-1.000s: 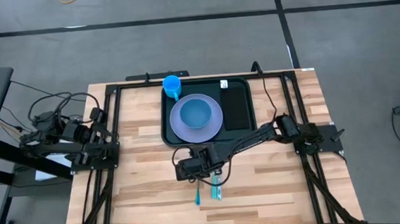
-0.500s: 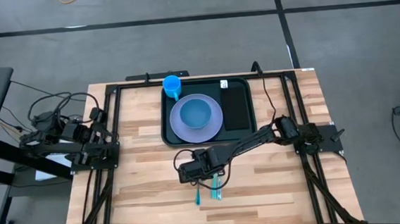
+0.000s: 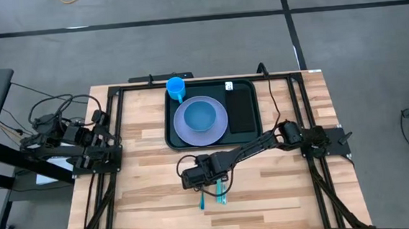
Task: Set up tray
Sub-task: Put the blue fork on the black napkin
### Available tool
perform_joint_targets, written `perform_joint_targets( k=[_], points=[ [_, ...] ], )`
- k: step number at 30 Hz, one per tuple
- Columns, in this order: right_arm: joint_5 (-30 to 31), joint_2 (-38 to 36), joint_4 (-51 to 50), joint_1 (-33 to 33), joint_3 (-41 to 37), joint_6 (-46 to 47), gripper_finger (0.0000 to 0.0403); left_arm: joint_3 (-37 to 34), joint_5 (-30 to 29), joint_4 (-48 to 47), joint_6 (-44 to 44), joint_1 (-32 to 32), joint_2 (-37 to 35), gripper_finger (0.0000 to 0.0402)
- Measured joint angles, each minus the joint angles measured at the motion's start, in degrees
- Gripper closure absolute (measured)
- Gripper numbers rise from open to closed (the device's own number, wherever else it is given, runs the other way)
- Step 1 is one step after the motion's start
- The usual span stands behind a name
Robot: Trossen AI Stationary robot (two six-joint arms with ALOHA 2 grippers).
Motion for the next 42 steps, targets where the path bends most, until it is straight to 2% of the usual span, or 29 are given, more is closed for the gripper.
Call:
perform_joint_targets(
  k=[21,31,42],
  points=[
    [-0.38,1.51,-0.13,0.01,-0.02,0.00,0.0288,0.00,0.17,0.07,-0.13,0.00,0.00,0.0269],
    [-4.55,4.14,3.81,-0.64,0.28,-0.08,0.0288,0.00,0.13,0.11,-0.15,0.00,0.00,0.0269],
    [-4.96,4.35,3.61,-0.88,0.17,0.97,0.0288,0.00,2.02,0.17,-0.13,0.00,0.00,0.0269]
  ],
)
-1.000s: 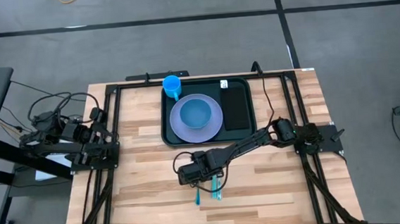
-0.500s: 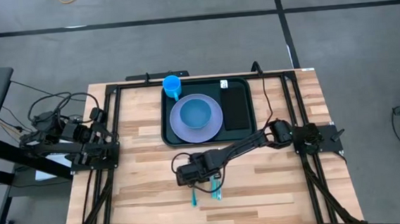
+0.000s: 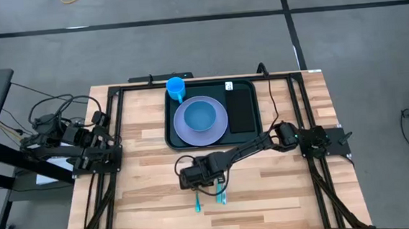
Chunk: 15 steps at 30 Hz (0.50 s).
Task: Set up tray
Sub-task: Put the blue fork on the black napkin
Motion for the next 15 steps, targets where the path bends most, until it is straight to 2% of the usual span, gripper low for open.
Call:
perform_joint_targets(
  k=[15],
  points=[
    [-0.38,-0.02,-2.07,-0.48,0.00,1.02,0.0288,0.00,0.02,-0.02,0.04,0.00,0.00,0.0269]
  ],
)
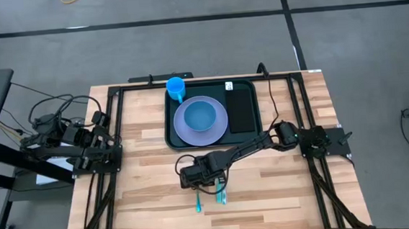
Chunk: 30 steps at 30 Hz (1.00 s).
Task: Set up tray
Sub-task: Put the blue fork on the black napkin
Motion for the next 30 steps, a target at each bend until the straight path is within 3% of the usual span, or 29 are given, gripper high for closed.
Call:
perform_joint_targets(
  k=[19,30],
  points=[
    [-0.74,0.00,-0.98,-0.66,-0.02,-0.55,0.0330,0.00,-0.02,0.02,0.00,0.02,0.00,0.0269],
    [-0.85,0.00,-1.21,-1.04,-0.02,-0.54,0.0333,0.00,-0.02,0.01,0.00,0.01,0.00,0.0269]
  ],
)
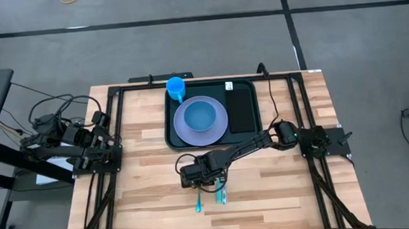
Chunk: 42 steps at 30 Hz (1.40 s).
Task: Set up tray
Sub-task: Put the blue fork on the black napkin
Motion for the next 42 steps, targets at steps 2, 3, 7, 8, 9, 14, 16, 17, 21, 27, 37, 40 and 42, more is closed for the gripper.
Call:
perform_joint_targets(
  k=[2,3,7,8,9,14,16,17,21,27,37,40,42],
  points=[
    [-0.04,0.00,-0.04,-0.14,0.00,0.00,0.0333,0.00,0.00,0.00,0.00,0.01,0.00,0.0269],
    [-0.10,0.00,-0.06,-0.21,0.00,-0.01,0.0335,0.00,0.02,0.01,0.00,-0.01,0.00,0.0269],
    [-0.15,0.00,-0.35,-0.32,0.00,-0.04,0.0347,0.00,0.02,0.01,0.00,0.00,0.00,0.0269],
    [-0.15,0.01,-0.42,-0.32,0.00,-0.05,0.0352,0.00,0.01,0.01,0.00,0.01,0.00,0.0269],
    [-0.15,0.00,-0.46,-0.32,-0.02,-0.07,0.0357,0.00,0.01,0.01,0.00,0.00,0.00,0.0269],
    [-0.07,0.00,-0.72,-0.32,-0.04,-0.48,0.0389,0.00,0.02,0.01,0.00,0.01,0.00,0.0269],
    [-0.02,0.00,-0.75,-0.32,-0.04,-0.50,0.0396,0.00,0.02,0.01,0.00,0.01,0.00,0.0269],
    [-0.01,0.00,-0.76,-0.32,-0.04,-0.49,0.0396,0.00,0.02,0.00,0.00,0.01,0.00,0.0269],
    [0.02,0.00,-0.74,-0.32,-0.04,-0.48,0.0392,0.00,0.02,-0.01,-0.02,0.01,0.00,0.0269],
    [0.00,0.21,-1.79,-0.32,2.19,-1.10,0.0396,0.00,0.04,-0.01,-0.02,0.00,0.00,0.0269],
    [0.84,0.83,-10.01,-0.47,9.04,-2.13,0.0399,0.00,0.04,-0.01,-0.02,0.00,0.00,0.0269],
    [0.56,0.78,-12.57,-0.40,10.85,-2.62,0.0399,0.00,0.07,-0.01,-0.02,0.01,0.00,0.0269],
    [0.43,0.72,-14.74,-0.36,12.06,-3.09,0.0400,-0.01,0.74,-0.02,-0.02,0.00,0.00,0.0269]
  ],
)
